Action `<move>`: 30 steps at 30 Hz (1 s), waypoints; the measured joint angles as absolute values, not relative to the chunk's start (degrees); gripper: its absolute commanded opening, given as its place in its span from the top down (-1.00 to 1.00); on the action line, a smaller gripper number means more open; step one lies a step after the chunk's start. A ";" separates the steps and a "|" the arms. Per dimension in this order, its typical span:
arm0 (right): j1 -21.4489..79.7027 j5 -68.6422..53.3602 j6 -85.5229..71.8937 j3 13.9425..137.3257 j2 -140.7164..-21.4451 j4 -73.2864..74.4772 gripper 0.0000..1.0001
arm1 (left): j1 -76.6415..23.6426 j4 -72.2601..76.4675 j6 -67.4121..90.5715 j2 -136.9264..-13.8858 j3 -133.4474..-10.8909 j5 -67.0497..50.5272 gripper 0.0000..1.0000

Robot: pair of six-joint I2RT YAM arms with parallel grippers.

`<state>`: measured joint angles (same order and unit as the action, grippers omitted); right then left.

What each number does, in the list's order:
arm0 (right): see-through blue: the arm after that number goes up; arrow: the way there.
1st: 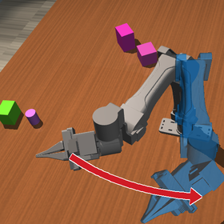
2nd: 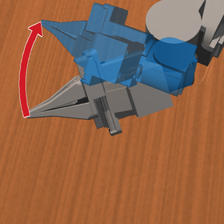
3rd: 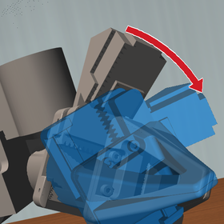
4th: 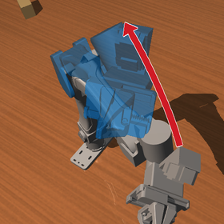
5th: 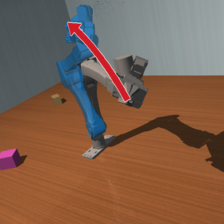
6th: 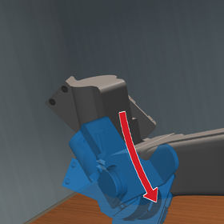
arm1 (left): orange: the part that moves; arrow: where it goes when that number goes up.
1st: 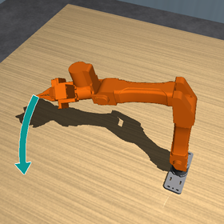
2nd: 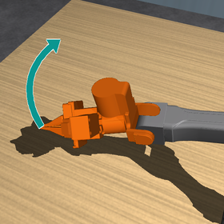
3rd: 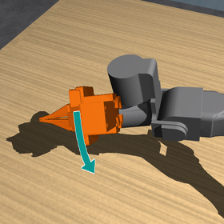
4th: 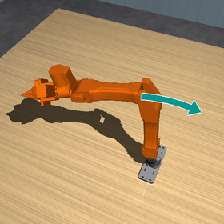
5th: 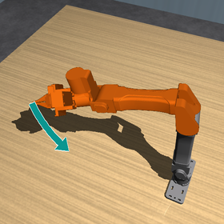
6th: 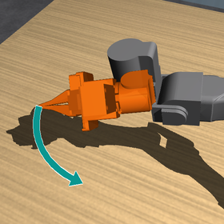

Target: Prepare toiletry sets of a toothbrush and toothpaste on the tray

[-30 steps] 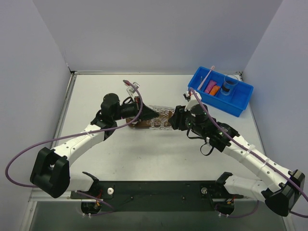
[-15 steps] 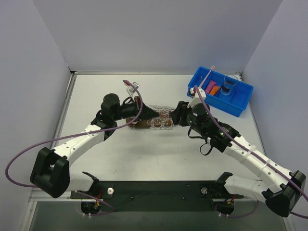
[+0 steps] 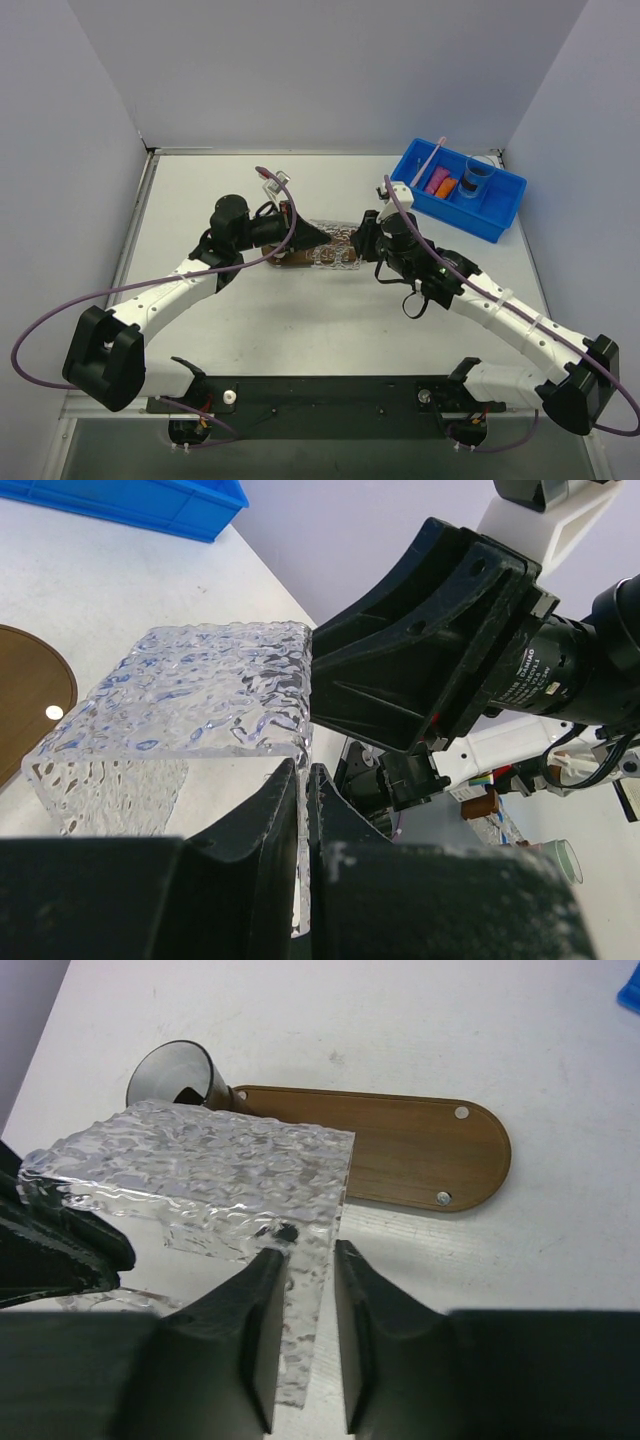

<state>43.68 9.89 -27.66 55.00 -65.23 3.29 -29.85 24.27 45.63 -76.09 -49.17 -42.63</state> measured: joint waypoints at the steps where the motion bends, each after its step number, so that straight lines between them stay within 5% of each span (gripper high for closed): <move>1: 43.72 9.78 -27.86 55.09 -65.36 3.01 0.79 | -29.87 24.29 45.67 -76.09 -49.17 -42.59 1.00; 2: 43.97 9.69 -28.08 55.24 -65.56 2.66 0.99 | -29.87 24.32 45.71 -76.09 -49.17 -42.52 1.00; 7: 44.25 10.74 -29.12 56.03 -66.76 1.93 1.00 | -29.87 24.64 45.74 -76.23 -49.17 -42.17 1.00; 11: 44.25 11.68 -29.12 56.12 -67.16 2.22 1.00 | -29.85 24.27 44.93 -76.99 -49.28 -42.15 0.67; 15: 44.25 12.45 -29.06 56.12 -67.22 2.26 1.00 | -29.85 22.04 43.53 -77.82 -50.48 -42.26 0.14; 30: 40.10 12.34 -28.97 56.12 -67.22 0.27 1.00 | -28.62 11.84 37.93 -77.73 -53.43 -40.34 -0.40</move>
